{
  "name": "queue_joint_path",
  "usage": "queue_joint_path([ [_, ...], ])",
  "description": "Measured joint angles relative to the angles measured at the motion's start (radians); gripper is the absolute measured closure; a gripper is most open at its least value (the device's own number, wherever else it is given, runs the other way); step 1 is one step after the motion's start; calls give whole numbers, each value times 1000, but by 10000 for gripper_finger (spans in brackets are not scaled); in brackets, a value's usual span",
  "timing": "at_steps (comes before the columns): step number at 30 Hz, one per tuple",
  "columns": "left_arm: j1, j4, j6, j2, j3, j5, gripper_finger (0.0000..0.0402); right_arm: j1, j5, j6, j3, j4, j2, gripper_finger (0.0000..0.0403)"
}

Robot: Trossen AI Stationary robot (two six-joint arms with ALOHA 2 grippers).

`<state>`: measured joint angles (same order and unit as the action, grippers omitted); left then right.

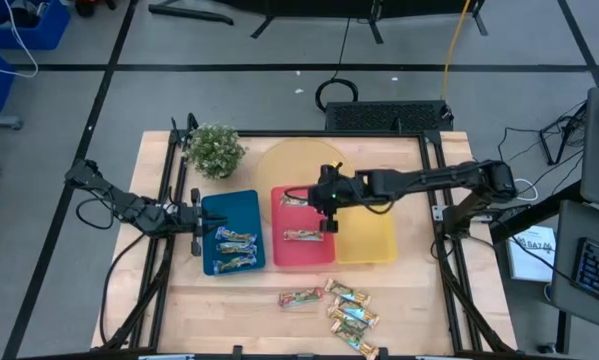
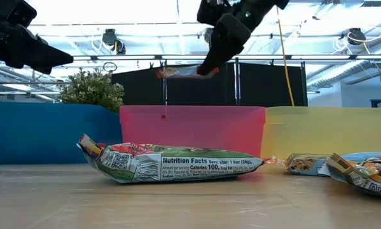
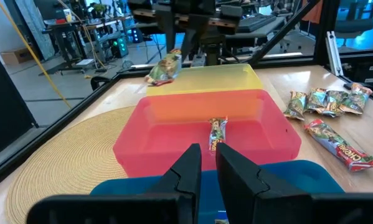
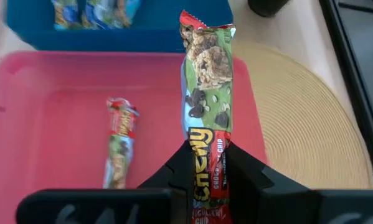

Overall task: Pick and place Granola Bars by type
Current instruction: Put the red granola bar into the pink bin

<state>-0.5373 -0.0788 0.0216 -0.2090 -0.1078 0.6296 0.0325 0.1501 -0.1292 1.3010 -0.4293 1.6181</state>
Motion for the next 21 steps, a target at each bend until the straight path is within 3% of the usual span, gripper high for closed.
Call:
queue_joint_path([
  [6, 0, 0, 0, 0, 0, 0, 344, 26, -52, -16, 1, -9, 26, 352],
  [21, 0, 1, -16, 0, 0, 7, 344, 25, -51, -13, 1, 67, 273, 353],
])
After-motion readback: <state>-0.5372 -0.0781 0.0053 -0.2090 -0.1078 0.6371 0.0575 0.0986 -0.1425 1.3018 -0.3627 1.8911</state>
